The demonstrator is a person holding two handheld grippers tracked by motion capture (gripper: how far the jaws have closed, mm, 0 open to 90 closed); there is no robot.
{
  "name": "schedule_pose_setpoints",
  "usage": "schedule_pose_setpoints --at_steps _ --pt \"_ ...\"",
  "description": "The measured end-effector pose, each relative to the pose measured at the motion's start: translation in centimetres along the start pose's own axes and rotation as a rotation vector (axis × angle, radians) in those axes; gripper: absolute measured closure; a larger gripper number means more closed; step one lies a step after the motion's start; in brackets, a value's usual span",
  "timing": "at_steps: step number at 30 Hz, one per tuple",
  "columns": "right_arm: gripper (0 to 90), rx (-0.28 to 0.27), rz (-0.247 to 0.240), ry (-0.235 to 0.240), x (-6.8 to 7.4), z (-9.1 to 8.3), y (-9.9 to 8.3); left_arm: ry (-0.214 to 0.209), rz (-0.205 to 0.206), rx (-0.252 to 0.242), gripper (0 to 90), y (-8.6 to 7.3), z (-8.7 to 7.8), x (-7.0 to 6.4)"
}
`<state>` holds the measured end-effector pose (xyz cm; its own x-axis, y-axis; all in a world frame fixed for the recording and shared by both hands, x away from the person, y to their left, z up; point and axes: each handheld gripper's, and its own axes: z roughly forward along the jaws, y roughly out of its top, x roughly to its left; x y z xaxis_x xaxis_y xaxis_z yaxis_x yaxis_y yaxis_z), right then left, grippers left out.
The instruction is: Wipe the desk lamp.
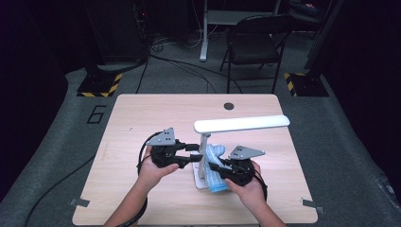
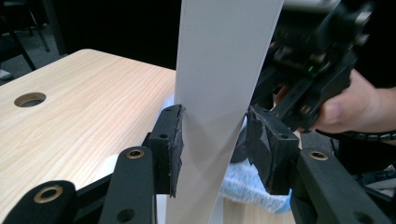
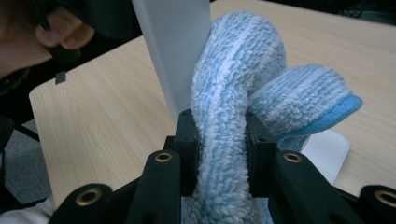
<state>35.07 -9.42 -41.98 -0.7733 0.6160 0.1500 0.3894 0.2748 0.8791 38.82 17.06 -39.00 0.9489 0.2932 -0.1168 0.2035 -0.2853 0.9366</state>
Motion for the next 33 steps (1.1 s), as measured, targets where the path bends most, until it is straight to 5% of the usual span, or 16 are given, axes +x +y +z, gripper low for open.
schedule_pose_setpoints --at_steps 4,7,16,23,33 --pt "71.3 -0.016 -0.022 -0.008 0.2 -0.4 0.5 -0.003 -0.001 -0.002 56.7 0.0 0.0 0.0" --pt "71.4 -0.019 0.007 0.009 0.1 -0.1 0.2 -0.008 -0.003 -0.005 56.9 -0.1 0.0 0.1" --pt "71.6 0.105 0.048 0.007 -0.5 2.8 -3.4 -0.011 -0.002 -0.004 57.2 -0.1 0.0 0.1" --pt "71.7 0.148 0.054 0.002 -0.6 3.5 -4.4 -0.011 -0.003 -0.005 57.2 -0.1 0.1 0.1" --pt "71.7 0.033 0.014 0.03 0.5 0.4 -0.7 -0.014 -0.011 -0.008 57.2 -0.1 0.1 0.1"
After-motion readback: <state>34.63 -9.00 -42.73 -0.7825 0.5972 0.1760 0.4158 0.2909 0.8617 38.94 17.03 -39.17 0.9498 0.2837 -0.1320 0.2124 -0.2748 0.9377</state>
